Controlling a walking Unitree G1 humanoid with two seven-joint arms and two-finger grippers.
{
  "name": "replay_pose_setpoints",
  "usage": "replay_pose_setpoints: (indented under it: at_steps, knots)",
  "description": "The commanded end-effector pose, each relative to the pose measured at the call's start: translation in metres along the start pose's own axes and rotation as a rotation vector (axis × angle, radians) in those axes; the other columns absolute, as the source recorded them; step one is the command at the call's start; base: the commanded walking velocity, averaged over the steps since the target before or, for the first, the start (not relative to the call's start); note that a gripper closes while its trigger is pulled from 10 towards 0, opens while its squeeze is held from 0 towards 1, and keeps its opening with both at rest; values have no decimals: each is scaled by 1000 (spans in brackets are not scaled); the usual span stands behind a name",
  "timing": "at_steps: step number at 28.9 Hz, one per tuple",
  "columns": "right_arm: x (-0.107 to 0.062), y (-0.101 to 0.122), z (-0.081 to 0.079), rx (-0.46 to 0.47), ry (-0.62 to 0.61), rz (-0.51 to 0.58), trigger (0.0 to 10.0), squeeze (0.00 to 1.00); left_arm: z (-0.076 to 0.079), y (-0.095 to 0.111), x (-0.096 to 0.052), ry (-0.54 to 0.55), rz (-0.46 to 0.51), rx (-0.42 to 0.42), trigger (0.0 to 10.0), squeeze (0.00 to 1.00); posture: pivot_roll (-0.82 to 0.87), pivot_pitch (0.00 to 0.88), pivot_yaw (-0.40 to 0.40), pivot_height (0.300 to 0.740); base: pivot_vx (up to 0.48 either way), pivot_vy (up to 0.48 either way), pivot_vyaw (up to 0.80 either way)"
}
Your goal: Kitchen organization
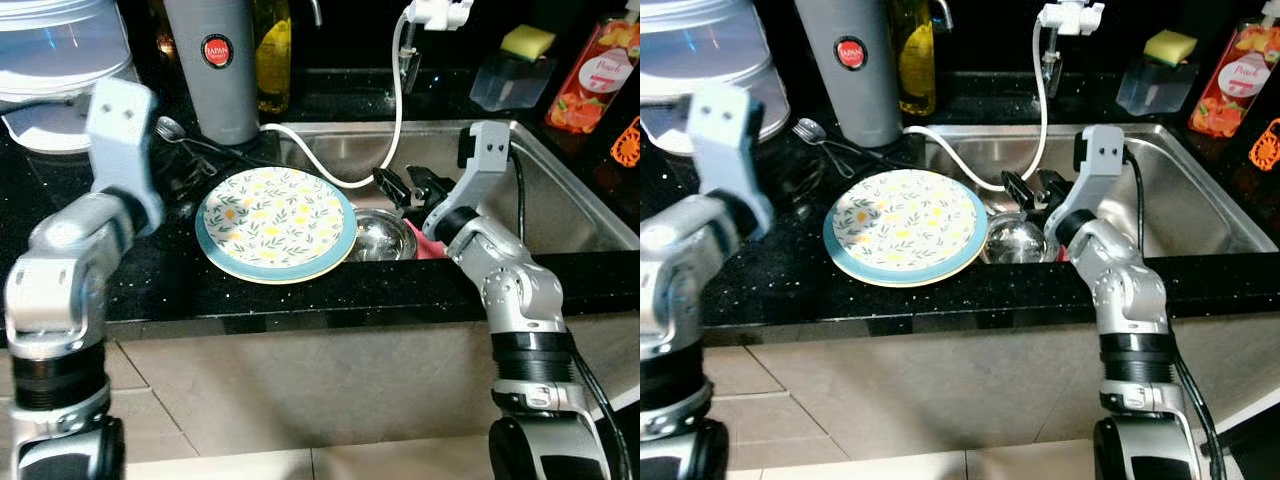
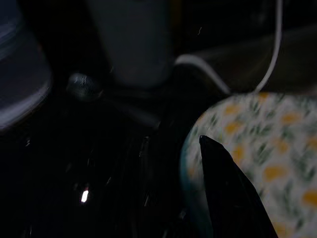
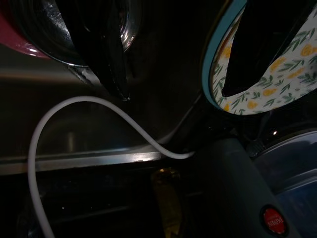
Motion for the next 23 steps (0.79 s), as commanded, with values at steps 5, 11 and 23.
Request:
replay_pose_setpoints:
  at_steps: [5, 11, 23]
  knots:
    - [0, -14, -3, -83, 17, -62, 10000, 0, 1, -35, 17, -38, -128, -185, 10000, 0, 216, 1, -33, 740, 0, 0, 0]
    - [3, -4, -1, -122, 13, -29, 10000, 0, 6, -12, 34, -93, -55, -216, 10000, 0, 203, 4, -26, 740, 0, 0, 0]
    - [10, -37, -44, -156, 191, -176, 10000, 0, 30, -13, 59, -192, -109, -420, 10000, 0, 185, 4, -14, 740, 0, 0, 0]
Point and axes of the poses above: a point about 5 cm out from each wrist's last joint towards the gripper, its own x axis pointing out of the wrist towards the gripper, its own y axis along the axis of the wrist's last joint, z = x × y, the point moved 6 cm from there along x, pointing out of the wrist towards the gripper
